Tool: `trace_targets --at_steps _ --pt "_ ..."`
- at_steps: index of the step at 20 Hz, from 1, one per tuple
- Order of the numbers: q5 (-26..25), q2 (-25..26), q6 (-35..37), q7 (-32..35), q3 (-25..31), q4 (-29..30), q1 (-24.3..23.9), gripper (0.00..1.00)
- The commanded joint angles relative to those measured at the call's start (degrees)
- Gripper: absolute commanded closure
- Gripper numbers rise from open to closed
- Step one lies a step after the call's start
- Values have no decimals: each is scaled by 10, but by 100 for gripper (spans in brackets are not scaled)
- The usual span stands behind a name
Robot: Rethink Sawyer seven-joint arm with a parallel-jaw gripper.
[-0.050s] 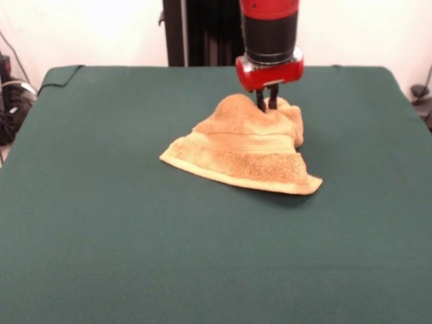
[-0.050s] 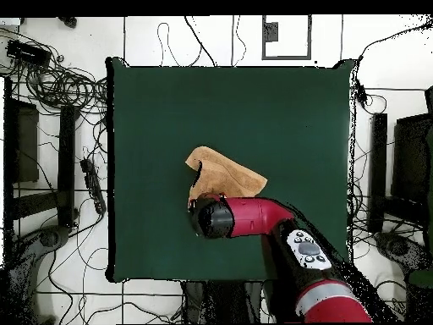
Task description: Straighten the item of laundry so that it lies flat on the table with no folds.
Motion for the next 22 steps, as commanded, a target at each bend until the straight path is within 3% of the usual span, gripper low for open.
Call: trace_targets --at_steps 1,15,16,22 --pt "9 11 -15 71 58 23 25 100" --pt "17 10 -22 88 47 32 38 100" --pt "15 10 -25 89 43 29 41 0" --pt "12 7 -54 101 34 30 46 0"
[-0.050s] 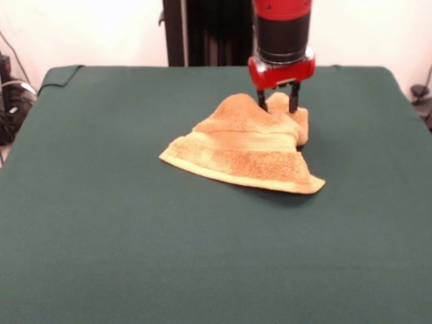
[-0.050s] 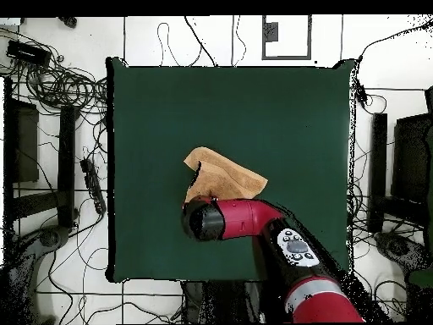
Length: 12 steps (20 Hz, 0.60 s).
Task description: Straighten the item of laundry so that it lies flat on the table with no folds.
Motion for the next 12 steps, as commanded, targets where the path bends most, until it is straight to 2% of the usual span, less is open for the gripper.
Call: trace_targets --at_steps 1,9,12 --pt "11 5 -50 101 32 22 29 0" --pt "8 -17 -40 92 16 18 45 0" --pt "9 -73 22 59 21 16 37 0"
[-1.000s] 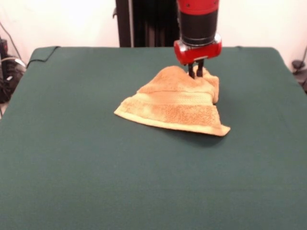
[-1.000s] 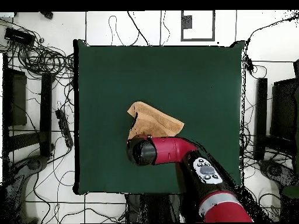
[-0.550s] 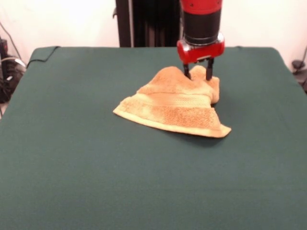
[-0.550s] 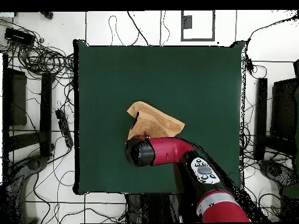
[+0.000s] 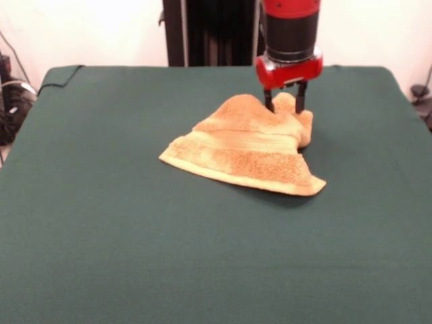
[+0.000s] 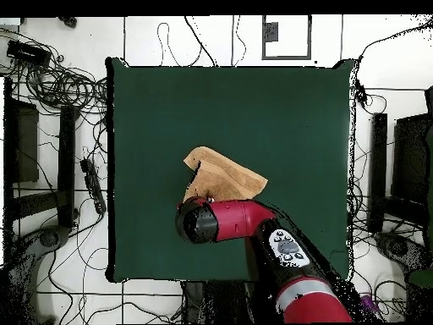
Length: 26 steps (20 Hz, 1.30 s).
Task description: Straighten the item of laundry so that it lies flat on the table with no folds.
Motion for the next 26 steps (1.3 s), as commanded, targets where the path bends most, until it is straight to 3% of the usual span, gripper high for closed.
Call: trace_targets --at_steps 1,6,10,19,26 --pt "12 -84 54 52 31 17 12 0" --pt "35 -169 156 27 32 34 8 0" --pt "40 -191 195 25 31 34 8 0" --pt "20 -192 232 -34 64 -11 -29 0" --pt "-14 -134 176 -54 94 -47 -53 0"
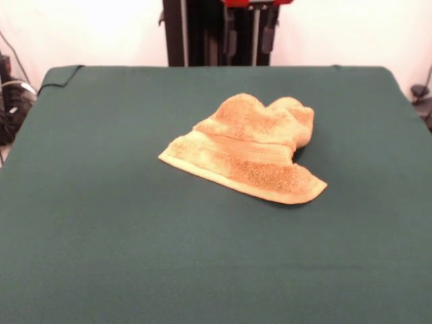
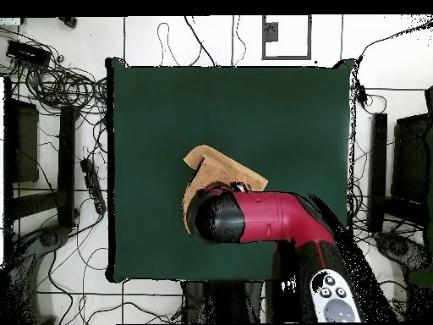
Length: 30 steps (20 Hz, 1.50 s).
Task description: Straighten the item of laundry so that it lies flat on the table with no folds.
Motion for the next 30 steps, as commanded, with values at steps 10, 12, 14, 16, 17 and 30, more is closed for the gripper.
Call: trace_targets --at_steps 10,12,14,16,17,30 --pt "-53 102 -21 -59 113 -68 -28 0" --pt "-57 116 -30 -56 119 -75 -30 0" --pt "-61 128 -39 -53 126 -80 -32 0" --pt "-64 144 -45 -50 133 -89 -34 0" --pt "-66 151 -44 -48 138 -95 -34 0" --pt "-80 191 10 -79 178 -159 -46 0"
